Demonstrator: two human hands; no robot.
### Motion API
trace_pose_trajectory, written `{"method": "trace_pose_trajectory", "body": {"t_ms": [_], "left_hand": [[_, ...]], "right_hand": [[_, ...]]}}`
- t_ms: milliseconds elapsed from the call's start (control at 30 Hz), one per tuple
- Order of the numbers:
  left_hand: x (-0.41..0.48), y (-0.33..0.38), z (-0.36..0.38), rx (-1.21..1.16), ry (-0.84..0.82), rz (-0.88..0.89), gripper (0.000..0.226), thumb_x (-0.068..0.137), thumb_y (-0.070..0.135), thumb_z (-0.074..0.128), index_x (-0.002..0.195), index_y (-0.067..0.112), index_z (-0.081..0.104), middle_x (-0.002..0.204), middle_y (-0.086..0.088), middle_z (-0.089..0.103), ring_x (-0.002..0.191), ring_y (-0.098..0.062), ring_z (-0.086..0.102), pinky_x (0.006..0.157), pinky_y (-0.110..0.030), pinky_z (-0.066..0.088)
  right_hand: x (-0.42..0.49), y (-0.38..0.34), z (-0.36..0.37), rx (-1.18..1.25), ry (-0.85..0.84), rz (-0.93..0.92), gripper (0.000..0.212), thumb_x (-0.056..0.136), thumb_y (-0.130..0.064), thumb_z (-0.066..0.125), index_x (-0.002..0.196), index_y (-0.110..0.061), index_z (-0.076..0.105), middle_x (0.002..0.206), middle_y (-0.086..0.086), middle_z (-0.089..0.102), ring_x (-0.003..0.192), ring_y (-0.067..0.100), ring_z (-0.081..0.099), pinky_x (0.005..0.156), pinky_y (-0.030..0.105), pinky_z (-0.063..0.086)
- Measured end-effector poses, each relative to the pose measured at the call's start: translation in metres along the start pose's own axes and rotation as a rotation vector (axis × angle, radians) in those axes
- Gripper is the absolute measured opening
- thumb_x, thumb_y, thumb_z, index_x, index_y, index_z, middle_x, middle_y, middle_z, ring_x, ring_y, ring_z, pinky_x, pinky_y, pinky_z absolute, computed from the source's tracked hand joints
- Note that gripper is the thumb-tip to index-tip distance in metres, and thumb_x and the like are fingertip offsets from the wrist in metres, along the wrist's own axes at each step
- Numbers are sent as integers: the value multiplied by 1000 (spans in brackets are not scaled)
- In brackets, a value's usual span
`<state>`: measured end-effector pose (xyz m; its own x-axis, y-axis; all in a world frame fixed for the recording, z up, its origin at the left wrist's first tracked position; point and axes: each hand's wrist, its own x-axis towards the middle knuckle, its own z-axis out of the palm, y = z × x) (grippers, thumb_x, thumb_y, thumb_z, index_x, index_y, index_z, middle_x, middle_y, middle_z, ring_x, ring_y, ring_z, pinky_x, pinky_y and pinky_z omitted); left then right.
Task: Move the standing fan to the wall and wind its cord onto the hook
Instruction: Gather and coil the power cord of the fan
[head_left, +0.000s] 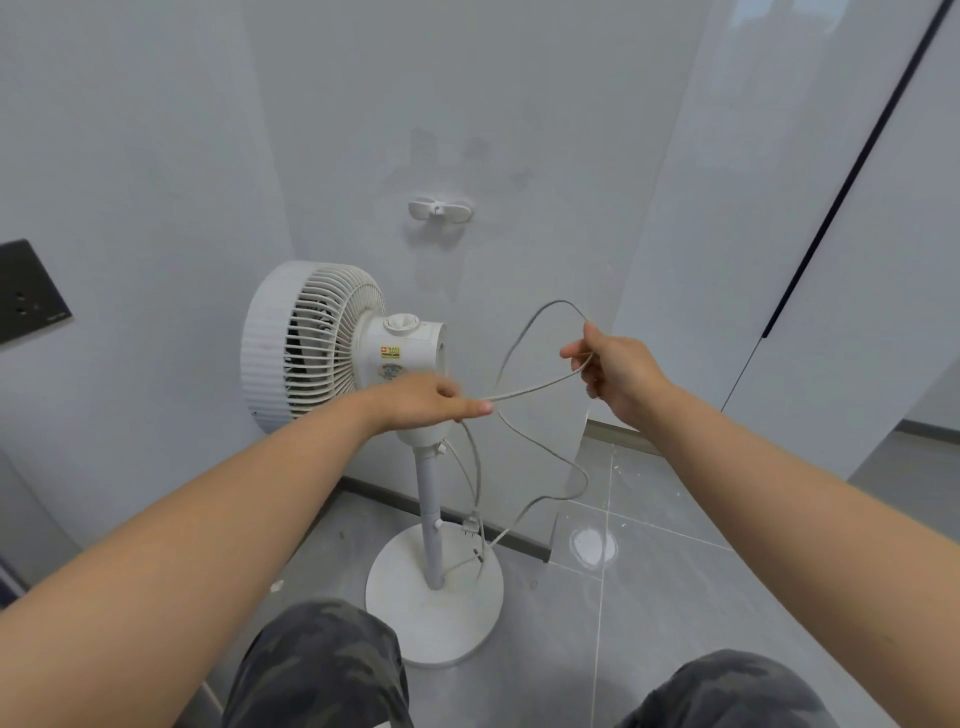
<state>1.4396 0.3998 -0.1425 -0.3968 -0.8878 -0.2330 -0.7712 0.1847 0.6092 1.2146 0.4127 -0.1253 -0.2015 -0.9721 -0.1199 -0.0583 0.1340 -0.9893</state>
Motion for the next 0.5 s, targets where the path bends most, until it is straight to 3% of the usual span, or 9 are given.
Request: {"method": "trace_pose_trajectory", "body": {"t_ms": [67,133,200,300,400,500], "left_hand": [[2,-1,0,-153,51,16,37,79,52,64,63,20,54,65,7,46,67,-11,42,61,-24,29],[3,-2,-1,-243,86,48,29,78,36,72,65,18,53,63,5,47,65,-10,41,60,-22,29],[3,-2,-1,-265,119,71,22,79,22,73,66,15,56,63,1,57,63,-9,50,62,-17,39],[7,-2,-2,-327,204,60,23,82,18,70,64,12,56,60,-6,61,59,-16,57,69,-27,50],[12,-6,-3,20,337,-10,33,85,23,63,55,17,52,55,2,53,62,-17,51,60,-25,40],[11,-5,-2,178,436,-94,36,91,30,52,58,16,55,54,3,50,67,-20,49,62,-27,35]], "right_hand": [[-1,-1,0,64,-20,35,43,101,-29,37,73,-5,60,62,6,46,47,15,33,44,24,27],[-3,-2,0,130,-26,47,42,102,-27,35,75,-3,57,62,8,46,46,16,36,40,22,31],[-3,-2,-1,206,-6,60,41,102,-25,34,76,-2,56,63,8,48,49,16,40,38,21,38],[0,-1,-2,271,57,73,32,101,-19,36,81,-4,56,63,7,48,44,14,42,39,22,38],[5,1,-4,288,144,81,20,96,-5,37,99,-4,57,60,5,46,32,11,31,37,20,29],[7,2,-6,314,188,110,24,97,-9,36,103,-5,59,48,2,42,30,10,23,34,18,23]]}}
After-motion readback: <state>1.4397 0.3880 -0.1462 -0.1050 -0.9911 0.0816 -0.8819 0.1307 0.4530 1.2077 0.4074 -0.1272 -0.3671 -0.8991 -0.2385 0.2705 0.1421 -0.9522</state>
